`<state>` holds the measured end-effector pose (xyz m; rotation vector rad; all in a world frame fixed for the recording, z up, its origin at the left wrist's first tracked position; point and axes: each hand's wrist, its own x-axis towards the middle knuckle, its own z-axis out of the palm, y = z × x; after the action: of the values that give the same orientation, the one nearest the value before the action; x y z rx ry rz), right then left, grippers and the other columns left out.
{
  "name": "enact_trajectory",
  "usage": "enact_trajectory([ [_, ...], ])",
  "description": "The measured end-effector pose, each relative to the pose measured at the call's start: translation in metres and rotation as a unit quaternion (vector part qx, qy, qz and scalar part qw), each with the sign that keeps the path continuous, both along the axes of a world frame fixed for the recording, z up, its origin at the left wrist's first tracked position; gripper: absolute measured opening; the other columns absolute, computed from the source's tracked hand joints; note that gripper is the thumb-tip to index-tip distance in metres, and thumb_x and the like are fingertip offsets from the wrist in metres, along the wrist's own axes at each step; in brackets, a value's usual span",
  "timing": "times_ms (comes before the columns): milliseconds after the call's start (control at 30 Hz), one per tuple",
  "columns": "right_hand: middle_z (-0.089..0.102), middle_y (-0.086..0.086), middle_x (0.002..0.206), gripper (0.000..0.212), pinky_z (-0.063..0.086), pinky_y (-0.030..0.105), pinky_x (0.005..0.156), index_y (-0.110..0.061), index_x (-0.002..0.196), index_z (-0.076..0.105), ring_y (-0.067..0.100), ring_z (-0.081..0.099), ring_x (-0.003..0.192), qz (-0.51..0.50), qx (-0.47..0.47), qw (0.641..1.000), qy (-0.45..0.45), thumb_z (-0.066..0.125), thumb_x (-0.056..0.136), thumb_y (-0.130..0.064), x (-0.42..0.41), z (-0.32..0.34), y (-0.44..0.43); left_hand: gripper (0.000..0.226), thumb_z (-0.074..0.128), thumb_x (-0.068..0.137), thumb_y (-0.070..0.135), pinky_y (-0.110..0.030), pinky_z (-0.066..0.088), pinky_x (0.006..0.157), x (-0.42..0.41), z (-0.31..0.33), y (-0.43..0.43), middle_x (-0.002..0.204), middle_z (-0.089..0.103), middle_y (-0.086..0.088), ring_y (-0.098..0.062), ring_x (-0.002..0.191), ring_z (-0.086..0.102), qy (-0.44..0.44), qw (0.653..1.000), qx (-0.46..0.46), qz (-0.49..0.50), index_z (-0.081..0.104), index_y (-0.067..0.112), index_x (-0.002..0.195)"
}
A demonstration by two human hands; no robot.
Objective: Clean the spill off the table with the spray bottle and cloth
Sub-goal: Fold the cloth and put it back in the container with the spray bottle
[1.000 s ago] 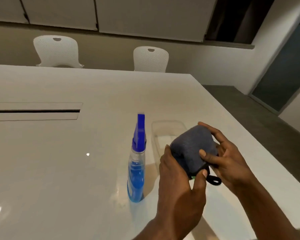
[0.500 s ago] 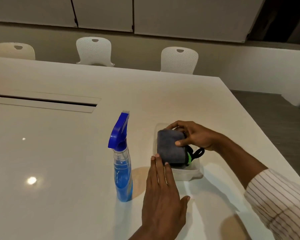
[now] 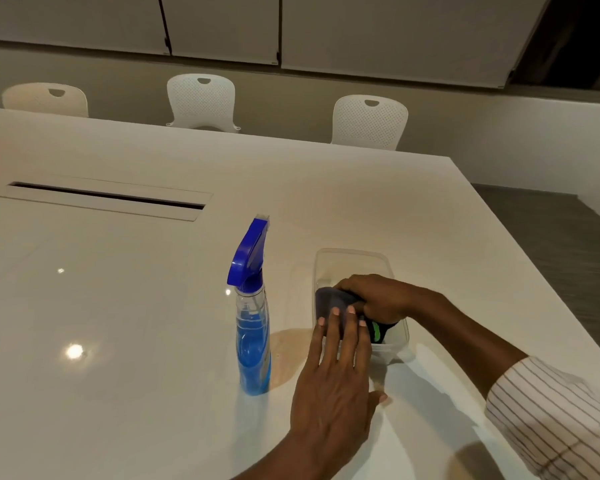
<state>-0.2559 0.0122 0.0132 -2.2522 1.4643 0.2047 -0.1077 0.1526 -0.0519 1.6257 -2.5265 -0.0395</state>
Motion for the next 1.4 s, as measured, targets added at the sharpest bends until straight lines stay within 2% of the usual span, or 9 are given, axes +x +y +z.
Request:
enact_trajectory([
  [167,0.061,-0.002,0.128,0.044,0.045,0.034,0.098,-0.025,0.135,0.061,0.021,0.05,0.119,-0.002,-0.203,0.979,-0.018,0.072,0.093,-0.028,-0.008,0.009,0.03,0.09,0.09,0.072,0.061,-0.054,0.033,0.119,0.006,0.003,-0.01,0.15,0.063,-0.017,-0.043,0.136,0.062,-0.037,0.998,-0.02,-0.054,0.061,0.014,0.143],
  [367,0.062,-0.002,0.105,0.021,0.051,0.034,0.078,-0.025,0.111,0.07,0.02,0.063,0.093,-0.057,-0.152,0.986,0.03,0.072,0.09,-0.021,-0.007,0.014,0.053,0.098,0.099,0.054,0.052,-0.053,0.055,0.107,0.014,0.015,-0.019,0.138,0.068,-0.019,-0.043,0.124,0.068,-0.088,0.991,-0.007,-0.099,0.062,0.014,0.136],
  [600,0.06,0.002,0.101,0.019,0.033,0.025,0.061,-0.018,0.108,0.058,0.022,0.058,0.089,-0.117,-0.142,0.982,0.036,0.064,0.09,-0.014,0.004,-0.005,0.06,0.075,0.087,0.082,0.039,-0.053,0.055,0.107,0.014,0.018,-0.024,0.146,0.062,-0.023,-0.048,0.134,0.061,-0.064,0.991,-0.015,-0.119,0.056,0.01,0.142],
  [833,0.071,-0.004,0.094,0.021,0.041,0.029,0.064,-0.03,0.093,0.071,0.021,0.067,0.087,-0.105,-0.208,0.965,0.122,0.069,0.083,-0.012,0.006,0.008,0.067,0.08,0.092,0.07,0.045,-0.052,0.058,0.102,0.015,0.013,-0.022,0.138,0.067,-0.023,-0.047,0.128,0.065,-0.059,0.991,-0.004,-0.117,0.063,0.009,0.135],
  [967,0.072,0.001,0.087,0.026,0.047,0.027,0.063,-0.03,0.074,0.057,0.022,0.067,0.081,-0.146,-0.133,0.978,0.069,0.066,0.082,-0.008,0.006,0.002,0.063,0.078,0.084,0.081,0.05,-0.055,0.052,0.11,0.016,0.01,-0.021,0.143,0.062,-0.025,-0.049,0.136,0.057,-0.053,0.991,-0.017,-0.118,0.057,0.005,0.138],
  [1133,0.075,0.0,0.089,0.024,0.05,0.022,0.063,-0.025,0.083,0.071,0.018,0.07,0.082,-0.168,-0.083,0.981,0.051,0.064,0.082,-0.002,0.004,0.009,0.053,0.074,0.075,0.089,0.046,-0.057,0.047,0.114,0.019,0.015,-0.021,0.146,0.056,-0.028,-0.051,0.14,0.051,-0.074,0.989,-0.035,-0.121,0.05,0.001,0.143],
  [1233,0.077,-0.002,0.097,0.021,0.058,0.034,0.077,-0.027,0.098,0.074,0.019,0.07,0.088,-0.173,-0.164,0.97,0.039,0.063,0.091,-0.01,0.006,0.028,0.055,0.068,0.066,0.1,0.04,-0.059,0.043,0.118,0.019,0.012,-0.023,0.154,0.05,-0.031,-0.053,0.145,0.045,-0.065,0.99,-0.045,-0.114,0.045,0.0,0.15],
  [1300,0.077,-0.009,0.096,0.014,0.058,0.032,0.08,-0.027,0.1,0.076,0.013,0.071,0.09,-0.175,-0.237,0.954,-0.056,0.071,0.091,-0.018,0.02,0.046,0.065,0.068,0.068,0.1,0.034,-0.06,0.042,0.119,0.019,0.007,-0.025,0.155,0.051,-0.031,-0.055,0.144,0.047,-0.044,0.992,-0.03,-0.114,0.045,-0.002,0.153],
  [1400,0.077,-0.016,0.089,0.016,0.057,0.017,0.077,-0.03,0.096,0.078,0.001,0.072,0.088,-0.184,-0.209,0.93,-0.239,0.083,0.082,-0.026,0.054,0.072,0.088,0.077,0.059,0.106,0.042,-0.056,0.024,0.127,0.019,-0.001,-0.041,0.169,0.036,-0.026,-0.048,0.156,0.034,0.017,0.991,-0.031,-0.127,0.029,0.002,0.164],
])
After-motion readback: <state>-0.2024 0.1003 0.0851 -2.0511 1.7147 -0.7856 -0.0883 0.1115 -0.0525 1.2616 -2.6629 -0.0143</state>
